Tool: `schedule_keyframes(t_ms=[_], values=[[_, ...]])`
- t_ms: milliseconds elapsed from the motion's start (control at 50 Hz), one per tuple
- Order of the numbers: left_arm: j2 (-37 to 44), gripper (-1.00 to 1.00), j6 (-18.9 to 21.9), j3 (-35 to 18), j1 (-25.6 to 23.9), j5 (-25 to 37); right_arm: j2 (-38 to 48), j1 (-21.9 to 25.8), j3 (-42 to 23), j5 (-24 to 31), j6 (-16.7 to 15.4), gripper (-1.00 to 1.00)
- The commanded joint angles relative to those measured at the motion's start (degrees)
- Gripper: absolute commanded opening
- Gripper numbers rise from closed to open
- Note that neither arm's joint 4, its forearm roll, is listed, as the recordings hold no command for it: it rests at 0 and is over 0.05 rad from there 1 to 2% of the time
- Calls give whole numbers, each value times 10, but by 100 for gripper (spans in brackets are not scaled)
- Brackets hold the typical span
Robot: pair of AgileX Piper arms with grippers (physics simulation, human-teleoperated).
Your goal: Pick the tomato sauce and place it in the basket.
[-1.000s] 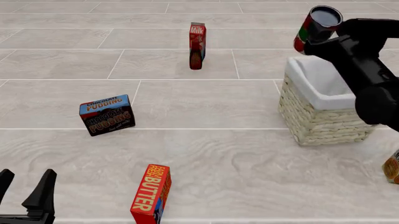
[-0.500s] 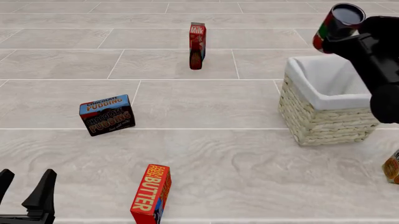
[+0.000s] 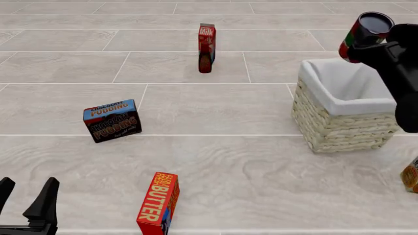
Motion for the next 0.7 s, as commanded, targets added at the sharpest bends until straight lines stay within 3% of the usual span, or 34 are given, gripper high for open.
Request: schedule_keyframes(t_ms=[20,700], values=[[0,100,0,0,0,0,1,-20,1,5,14,-100],[0,100,0,0,0,0,38,-53,-23,7,22,-100]])
